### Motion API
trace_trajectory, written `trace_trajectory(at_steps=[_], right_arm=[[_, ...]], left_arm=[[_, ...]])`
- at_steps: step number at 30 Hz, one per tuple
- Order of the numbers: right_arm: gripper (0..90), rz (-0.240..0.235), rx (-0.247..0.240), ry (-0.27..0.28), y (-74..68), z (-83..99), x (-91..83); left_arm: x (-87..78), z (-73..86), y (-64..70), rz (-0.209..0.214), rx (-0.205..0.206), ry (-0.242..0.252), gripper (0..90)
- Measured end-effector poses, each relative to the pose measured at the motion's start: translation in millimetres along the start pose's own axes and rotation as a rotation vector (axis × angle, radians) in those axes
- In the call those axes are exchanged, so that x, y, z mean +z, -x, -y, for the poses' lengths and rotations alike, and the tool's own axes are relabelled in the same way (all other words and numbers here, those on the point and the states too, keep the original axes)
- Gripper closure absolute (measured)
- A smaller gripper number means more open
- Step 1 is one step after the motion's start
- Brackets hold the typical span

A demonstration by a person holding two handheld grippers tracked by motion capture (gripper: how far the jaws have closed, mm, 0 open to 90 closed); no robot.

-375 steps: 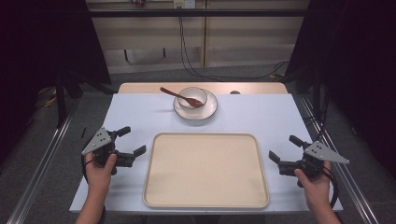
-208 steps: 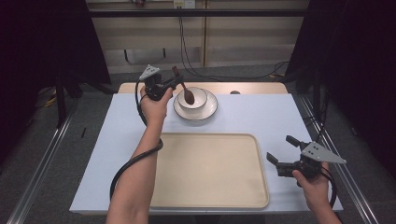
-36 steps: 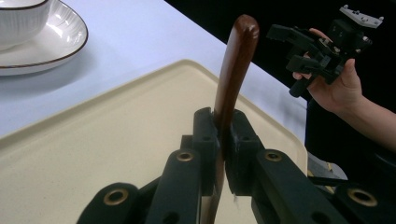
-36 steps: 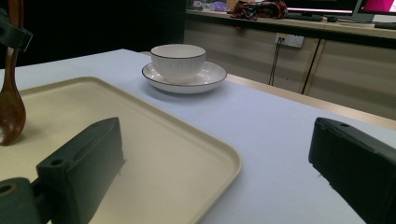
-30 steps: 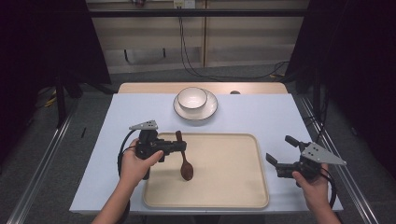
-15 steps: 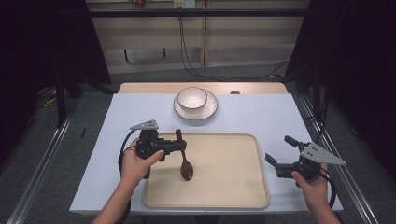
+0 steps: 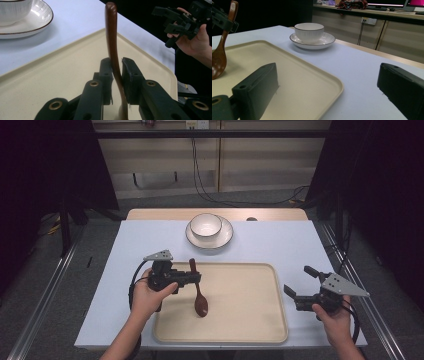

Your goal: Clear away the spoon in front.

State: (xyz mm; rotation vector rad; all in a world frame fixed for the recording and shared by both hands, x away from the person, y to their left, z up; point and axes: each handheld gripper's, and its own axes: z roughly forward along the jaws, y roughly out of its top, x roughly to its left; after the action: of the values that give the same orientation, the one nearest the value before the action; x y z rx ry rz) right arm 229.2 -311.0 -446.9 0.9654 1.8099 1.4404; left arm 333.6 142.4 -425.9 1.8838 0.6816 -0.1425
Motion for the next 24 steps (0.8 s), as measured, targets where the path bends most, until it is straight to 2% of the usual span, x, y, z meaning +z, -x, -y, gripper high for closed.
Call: trace_trajectory(at_steps=[5, 24], right_arm=[[3.0, -0.004, 0.001, 0.001, 0.1, 0.0, 0.1], [3.0, -0.005, 0.000, 0.000, 0.0, -0.1, -0.2]], left_arm=[[2.0, 1.2, 0.1, -0.003, 0.012, -0.017, 77.1], [6.2, 6.0, 0.3, -0.029, 0.039, -0.027, 73.2]])
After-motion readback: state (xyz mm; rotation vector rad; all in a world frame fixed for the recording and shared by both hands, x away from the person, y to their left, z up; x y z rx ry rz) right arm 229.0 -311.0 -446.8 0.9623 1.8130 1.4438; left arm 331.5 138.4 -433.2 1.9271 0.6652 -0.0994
